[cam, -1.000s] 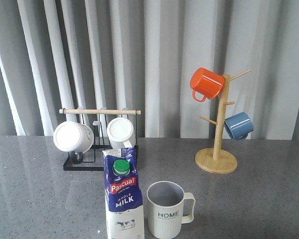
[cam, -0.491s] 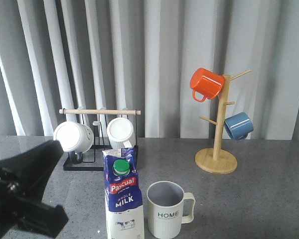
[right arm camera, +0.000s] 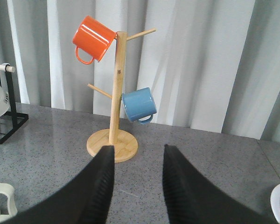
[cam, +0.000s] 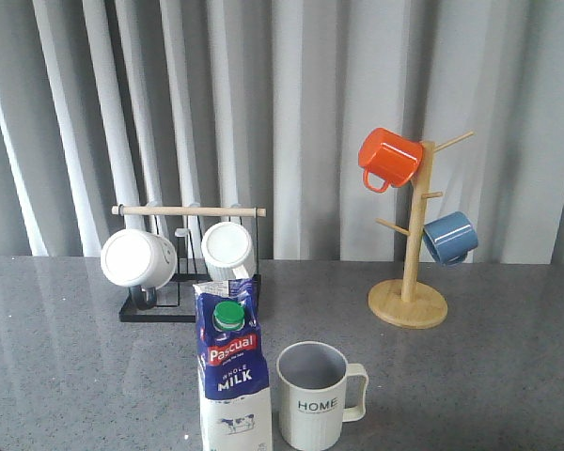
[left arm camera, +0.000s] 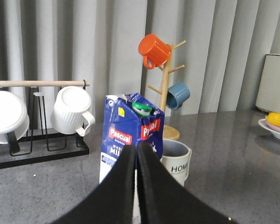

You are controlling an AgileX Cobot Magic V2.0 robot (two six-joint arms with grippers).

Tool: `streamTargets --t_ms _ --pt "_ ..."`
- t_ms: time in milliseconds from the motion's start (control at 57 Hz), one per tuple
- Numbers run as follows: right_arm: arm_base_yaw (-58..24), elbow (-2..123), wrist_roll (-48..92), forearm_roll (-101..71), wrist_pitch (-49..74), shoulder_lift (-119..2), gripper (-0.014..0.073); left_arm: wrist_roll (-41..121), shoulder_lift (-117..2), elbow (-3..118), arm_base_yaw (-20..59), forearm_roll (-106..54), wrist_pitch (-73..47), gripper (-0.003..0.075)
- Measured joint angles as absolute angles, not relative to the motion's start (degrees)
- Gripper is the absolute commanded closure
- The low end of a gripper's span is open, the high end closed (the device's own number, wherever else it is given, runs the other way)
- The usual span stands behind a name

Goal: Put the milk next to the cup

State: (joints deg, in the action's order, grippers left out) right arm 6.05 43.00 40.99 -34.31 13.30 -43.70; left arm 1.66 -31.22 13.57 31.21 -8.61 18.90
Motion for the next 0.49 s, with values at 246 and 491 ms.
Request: streamTargets --t_ms 246,491 --pt "6.1 43.0 41.0 -34.3 13.3 -43.7 0.0328 -7.3 -15.8 8.9 25.1 1.2 8.0 0.0727" --pt "6.1 43.0 41.0 -34.3 13.3 -43.7 0.0328 -8.2 -4.4 2.4 22.3 2.8 6.3 0.0727"
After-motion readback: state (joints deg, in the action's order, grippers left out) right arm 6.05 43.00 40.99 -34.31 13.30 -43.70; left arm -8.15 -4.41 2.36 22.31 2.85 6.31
